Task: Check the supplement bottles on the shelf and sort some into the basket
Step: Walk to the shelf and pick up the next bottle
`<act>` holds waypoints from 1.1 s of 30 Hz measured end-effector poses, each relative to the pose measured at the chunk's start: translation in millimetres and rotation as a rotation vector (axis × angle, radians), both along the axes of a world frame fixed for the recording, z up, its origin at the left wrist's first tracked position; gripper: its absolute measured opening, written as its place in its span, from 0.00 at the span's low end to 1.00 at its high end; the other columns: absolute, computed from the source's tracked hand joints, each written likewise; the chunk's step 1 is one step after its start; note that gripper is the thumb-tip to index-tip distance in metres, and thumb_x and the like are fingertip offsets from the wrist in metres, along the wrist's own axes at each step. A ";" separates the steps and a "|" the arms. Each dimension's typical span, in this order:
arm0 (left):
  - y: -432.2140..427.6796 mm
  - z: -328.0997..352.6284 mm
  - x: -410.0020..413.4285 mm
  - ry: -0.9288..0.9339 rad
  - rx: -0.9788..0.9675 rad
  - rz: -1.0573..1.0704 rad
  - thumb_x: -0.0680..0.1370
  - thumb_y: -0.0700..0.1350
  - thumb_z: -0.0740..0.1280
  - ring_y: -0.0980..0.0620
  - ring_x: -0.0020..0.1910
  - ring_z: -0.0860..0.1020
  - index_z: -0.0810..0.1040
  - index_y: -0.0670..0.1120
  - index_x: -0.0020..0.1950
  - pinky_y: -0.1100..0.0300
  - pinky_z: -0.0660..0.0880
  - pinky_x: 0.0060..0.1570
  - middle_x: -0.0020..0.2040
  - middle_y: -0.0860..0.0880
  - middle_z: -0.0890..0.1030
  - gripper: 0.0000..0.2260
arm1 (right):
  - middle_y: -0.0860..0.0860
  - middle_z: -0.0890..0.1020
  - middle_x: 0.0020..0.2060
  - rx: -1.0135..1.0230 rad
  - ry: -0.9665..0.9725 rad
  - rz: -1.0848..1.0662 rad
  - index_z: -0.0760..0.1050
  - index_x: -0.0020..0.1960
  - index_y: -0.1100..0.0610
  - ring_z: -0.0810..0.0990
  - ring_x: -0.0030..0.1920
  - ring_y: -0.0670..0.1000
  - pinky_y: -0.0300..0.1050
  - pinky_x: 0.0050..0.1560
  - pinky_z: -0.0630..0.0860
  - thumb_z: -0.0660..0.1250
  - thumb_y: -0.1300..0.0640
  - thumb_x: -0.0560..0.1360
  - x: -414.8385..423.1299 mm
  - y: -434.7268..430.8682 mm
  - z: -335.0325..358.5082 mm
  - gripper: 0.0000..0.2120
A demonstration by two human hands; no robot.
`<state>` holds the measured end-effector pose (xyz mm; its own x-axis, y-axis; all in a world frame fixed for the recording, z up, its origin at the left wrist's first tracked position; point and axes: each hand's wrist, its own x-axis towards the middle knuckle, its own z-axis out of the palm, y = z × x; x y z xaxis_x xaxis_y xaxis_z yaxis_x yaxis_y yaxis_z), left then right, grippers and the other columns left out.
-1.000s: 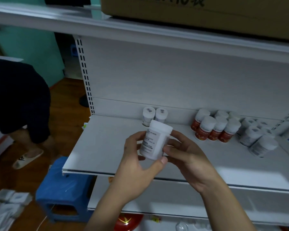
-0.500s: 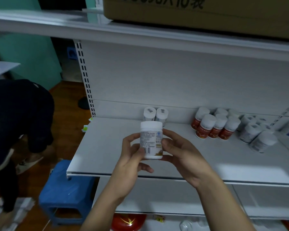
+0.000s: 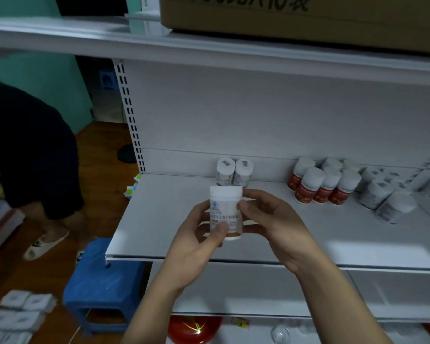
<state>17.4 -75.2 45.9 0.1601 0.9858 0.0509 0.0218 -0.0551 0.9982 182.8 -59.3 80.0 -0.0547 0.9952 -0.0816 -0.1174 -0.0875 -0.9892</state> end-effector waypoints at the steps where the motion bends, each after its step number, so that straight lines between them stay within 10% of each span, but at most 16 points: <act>1: -0.2 0.2 -0.6 0.001 -0.002 -0.012 0.76 0.56 0.67 0.56 0.48 0.81 0.72 0.53 0.64 0.64 0.78 0.44 0.53 0.54 0.82 0.18 | 0.62 0.84 0.48 0.001 -0.012 0.006 0.80 0.57 0.56 0.84 0.47 0.57 0.50 0.46 0.81 0.68 0.64 0.75 -0.5 -0.3 -1.0 0.12; 8: 0.0 -10.2 -8.8 0.156 0.043 -0.004 0.69 0.51 0.75 0.60 0.55 0.79 0.73 0.55 0.62 0.62 0.77 0.53 0.55 0.60 0.80 0.24 | 0.53 0.85 0.51 0.065 -0.110 0.134 0.79 0.60 0.55 0.83 0.52 0.52 0.42 0.48 0.79 0.72 0.70 0.70 6.0 -4.6 -9.6 0.21; 14: 1.9 -10.4 -13.1 0.291 0.111 0.055 0.68 0.40 0.78 0.73 0.52 0.73 0.71 0.61 0.55 0.65 0.75 0.37 0.52 0.70 0.76 0.25 | 0.47 0.84 0.55 0.110 -0.163 0.221 0.79 0.59 0.51 0.80 0.59 0.46 0.40 0.53 0.78 0.76 0.67 0.64 8.1 -12.2 -13.0 0.26; 18: 5.0 -18.4 -12.9 0.432 0.100 0.039 0.67 0.52 0.78 0.71 0.49 0.74 0.69 0.60 0.56 0.74 0.72 0.44 0.51 0.63 0.77 0.24 | 0.45 0.85 0.48 0.041 -0.269 0.034 0.79 0.59 0.46 0.84 0.48 0.46 0.44 0.51 0.78 0.76 0.62 0.69 3.0 -6.9 -15.3 0.22; 23: 13.3 -33.9 -11.2 0.644 0.071 0.043 0.69 0.54 0.74 0.60 0.51 0.76 0.65 0.60 0.59 0.56 0.77 0.49 0.54 0.59 0.76 0.24 | 0.39 0.82 0.48 0.097 -0.648 -0.002 0.79 0.54 0.45 0.80 0.45 0.36 0.29 0.42 0.74 0.77 0.52 0.67 -14.6 -10.8 -23.4 0.17; 33: 49.8 -33.3 -27.3 0.895 0.062 0.112 0.72 0.57 0.72 0.47 0.59 0.74 0.67 0.52 0.66 0.50 0.73 0.57 0.61 0.50 0.75 0.27 | 0.48 0.79 0.51 0.229 -0.983 -0.002 0.75 0.56 0.48 0.78 0.50 0.51 0.42 0.47 0.70 0.71 0.48 0.70 -49.0 36.5 -37.0 0.15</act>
